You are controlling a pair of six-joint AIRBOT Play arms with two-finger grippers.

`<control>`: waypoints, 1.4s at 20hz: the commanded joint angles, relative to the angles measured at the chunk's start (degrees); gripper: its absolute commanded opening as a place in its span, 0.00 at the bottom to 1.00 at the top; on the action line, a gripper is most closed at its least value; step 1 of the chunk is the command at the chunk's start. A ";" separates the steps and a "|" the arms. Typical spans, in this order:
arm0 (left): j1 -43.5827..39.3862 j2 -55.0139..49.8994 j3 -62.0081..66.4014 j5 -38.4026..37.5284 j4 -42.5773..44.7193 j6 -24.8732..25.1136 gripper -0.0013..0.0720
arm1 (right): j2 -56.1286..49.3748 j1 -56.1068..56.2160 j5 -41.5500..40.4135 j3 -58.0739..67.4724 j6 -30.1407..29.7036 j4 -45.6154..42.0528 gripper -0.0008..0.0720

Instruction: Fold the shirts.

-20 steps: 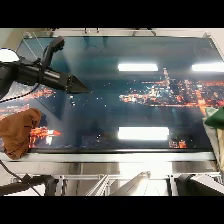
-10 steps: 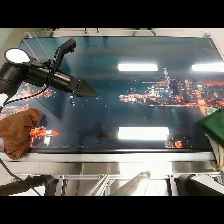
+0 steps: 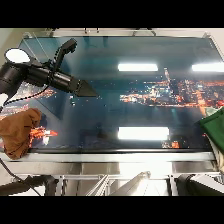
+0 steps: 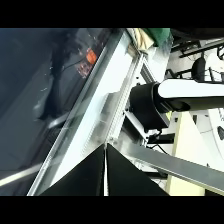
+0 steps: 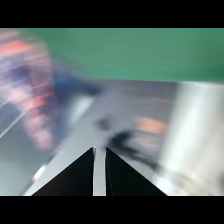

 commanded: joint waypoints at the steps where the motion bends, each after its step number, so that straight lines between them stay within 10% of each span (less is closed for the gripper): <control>1: 1.73 0.09 1.03 1.79 -0.13 -0.63 0.01 | -0.13 11.08 -11.21 0.42 -11.15 14.80 0.03; 7: 9.97 13.18 -7.41 2.45 0.83 -5.57 0.01 | 7.04 44.30 -24.39 -5.64 -21.51 14.51 0.03; 15: 10.34 45.57 -53.59 11.04 2.36 -7.69 0.02 | 11.28 86.18 -33.86 -35.74 -26.62 14.82 0.03; 28: 10.34 56.85 -61.57 13.27 2.40 -9.27 0.04 | 10.86 89.48 -37.18 -37.94 -26.62 15.82 0.03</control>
